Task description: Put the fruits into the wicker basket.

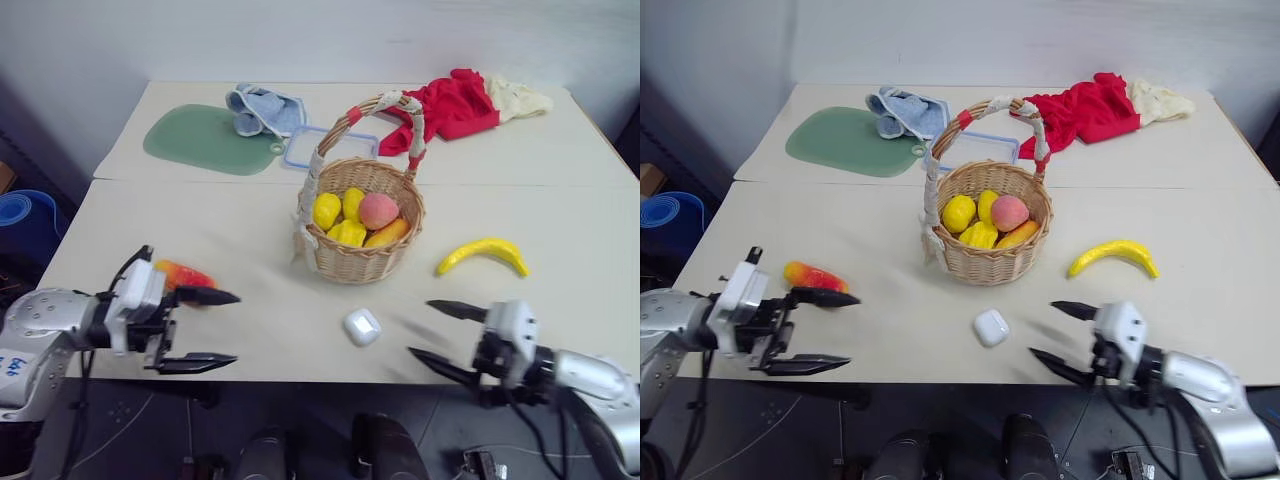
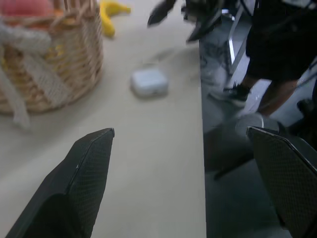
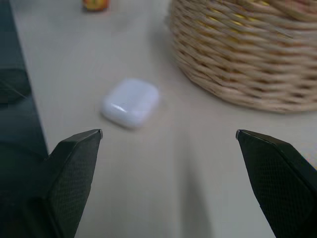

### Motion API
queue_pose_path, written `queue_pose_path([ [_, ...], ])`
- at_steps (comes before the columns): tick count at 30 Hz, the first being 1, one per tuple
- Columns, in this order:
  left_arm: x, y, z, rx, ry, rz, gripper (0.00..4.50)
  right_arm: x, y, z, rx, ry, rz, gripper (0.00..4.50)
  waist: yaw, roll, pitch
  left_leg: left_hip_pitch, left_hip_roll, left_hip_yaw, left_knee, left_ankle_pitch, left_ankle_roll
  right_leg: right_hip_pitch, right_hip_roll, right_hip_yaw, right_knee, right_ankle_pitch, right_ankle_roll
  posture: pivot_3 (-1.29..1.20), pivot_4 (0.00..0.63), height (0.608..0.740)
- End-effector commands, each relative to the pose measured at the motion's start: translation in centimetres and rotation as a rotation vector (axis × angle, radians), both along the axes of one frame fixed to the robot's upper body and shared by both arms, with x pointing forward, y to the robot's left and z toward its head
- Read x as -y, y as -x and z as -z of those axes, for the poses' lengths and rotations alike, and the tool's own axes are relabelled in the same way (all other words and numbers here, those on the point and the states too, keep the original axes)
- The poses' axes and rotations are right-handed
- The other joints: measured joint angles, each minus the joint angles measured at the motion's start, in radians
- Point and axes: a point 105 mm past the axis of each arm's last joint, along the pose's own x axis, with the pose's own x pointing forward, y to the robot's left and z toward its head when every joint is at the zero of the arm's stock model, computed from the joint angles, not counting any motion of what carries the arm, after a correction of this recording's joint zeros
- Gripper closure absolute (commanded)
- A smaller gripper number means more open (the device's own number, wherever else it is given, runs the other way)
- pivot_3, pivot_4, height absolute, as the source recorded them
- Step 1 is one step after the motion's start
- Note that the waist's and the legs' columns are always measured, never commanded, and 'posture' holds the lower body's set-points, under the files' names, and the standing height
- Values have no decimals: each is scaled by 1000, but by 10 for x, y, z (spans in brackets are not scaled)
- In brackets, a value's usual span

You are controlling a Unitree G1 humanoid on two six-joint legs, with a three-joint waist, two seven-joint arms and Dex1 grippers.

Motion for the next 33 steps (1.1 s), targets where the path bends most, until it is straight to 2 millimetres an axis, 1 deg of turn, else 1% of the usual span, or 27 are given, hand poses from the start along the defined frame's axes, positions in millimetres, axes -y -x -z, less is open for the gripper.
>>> queue_pose_path([
  [1, -2, 4, -7, 11, 3, -7, 0, -34, -5, 2, -12, -32, 44, 29, -1, 0, 0, 0, 0, 0, 0, 0, 0, 0, 0, 0, 0, 0, 0, 0, 150, 740],
  [2, -3, 6, -4, 6, -10, -3, 0, -40, -8, 3, -11, -40, 62, 29, -3, 0, 0, 0, 0, 0, 0, 0, 0, 0, 0, 0, -1, 0, 0, 0, 150, 740],
  [5, -4, 8, -3, 8, -12, -5, 0, -57, -32, 12, 25, -20, 163, 29, -4, 0, 0, -1, 0, 1, 0, 0, 0, -1, 1, 0, -1, 0, -1, 0, 150, 740],
  [7, -2, 10, 3, 6, -31, 14, 0, -65, -43, 20, 28, 17, 178, 29, -4, 0, 0, -3, -2, 1, 1, 0, 1, -2, 3, -1, -2, 0, -1, 0, 150, 740],
  [9, 0, 11, 9, 7, -50, 36, 0, -63, -54, 28, 17, 55, 226, 29, 1, -1, -1, -3, -3, 2, 1, 0, 2, -2, 2, -1, -2, 0, -1, 0, 150, 740],
  [11, 1, 7, 9, 25, -47, 38, 0, -59, -61, 36, -13, 73, 264, 29, 4, -1, -1, -4, -4, 1, 1, 0, 3, -2, 2, -1, -2, 0, -1, 0, 150, 740],
  [13, 2, 2, 8, 42, -44, 40, 0, -60, -56, 47, -52, 104, 233, 29, 1, -2, -1, -6, -4, 1, 2, 1, 4, -2, 2, -1, -2, 0, -1, 0, 150, 740],
  [14, 3, 1, 8, 45, -42, 44, 0, -61, -51, 49, -60, 112, 209, 200, 0, -2, -2, -6, -4, 1, 2, 1, 4, -2, 3, -2, -2, 0, -1, 0, 150, 740],
  [16, 3, 1, 11, 43, -53, 63, 0, -61, -43, 49, -102, 86, 192, 658, -1, -3, -2, -5, -3, 1, 2, 1, 4, -1, 3, -2, -2, 0, 0, 0, 150, 740],
  [18, 3, -1, 14, 44, -61, 74, 0, -58, -41, 47, -120, 52, 210, 1326, -1, -3, -2, -5, -3, 1, 1, 1, 4, -1, 4, -2, -2, 0, 0, 0, 150, 740],
  [20, 7, -5, 14, 54, -61, 87, 0, -56, -39, 43, -101, 21, 211, 2002, -1, -3, -3, -5, -2, 1, 1, 1, 4, -1, 6, -3, -2, 0, 0, 0, 150, 740],
  [21, 10, -7, 14, 58, -55, 92, 0, -56, -36, 43, -112, 5, 207, 2155, 0, -4, -3, -5, -2, 1, 1, 1, 4, -1, 6, -3, -2, 0, 0, 0, 150, 740],
  [22, 11, -7, 14, 60, -48, 99, 0, -56, -33, 42, -118, -9, 201, 2130, 1, -4, -3, -5, -2, 1, 2, 1, 4, -1, 6, -3, -2, 0, 0, 0, 150, 740],
  [24, 16, -8, 13, 61, -30, 114, 0, -58, -17, 39, -168, -61, 140, 2130, 1, -4, -3, -5, -2, 1, 2, 1, 4, 0, 6, -3, -2, 0, 0, 0, 150, 740],
  [26, 20, -8, 14, 53, -14, 126, 0, -58, -1, 26, -83, -70, 48, 2130, 2, -4, -3, -5, -2, 0, 1, 1, 4, 0, 6, -2, -3, 0, 0, 0, 150, 740],
  [27, 21, -7, 14, 46, -9, 133, 0, -54, 3, 21, -52, -67, 42, 2130, 2, -4, -3, -5, -2, 0, 1, 0, 5, 0, 6, -3, -3, 0, 0, 0, 150, 740],
  [30, 31, -3, 9, 25, 55, 136, 0, -18, 5, -7, 54, -130, 174, 2130, 0, -4, -3, -5, -2, 1, 1, 0, 5, 0, 6, -3, -3, 0, 0, 0, 150, 740],
  [31, 34, -2, 9, 26, 70, 140, 0, 2, 3, -18, 88, -157, 249, 2130, 1, -4, -3, -5, -2, 2, 1, 0, 5, 0, 6, -3, -3, 0, 1, 0, 150, 740],
  [33, 42, -1, 8, 39, 97, 142, 0, 51, -1, -33, 120, -194, 429, 2130, 3, -4, -3, -5, -2, 1, 2, 0, 5, 1, 6, -2, -4, 1, 2, 0, 150, 740],
])
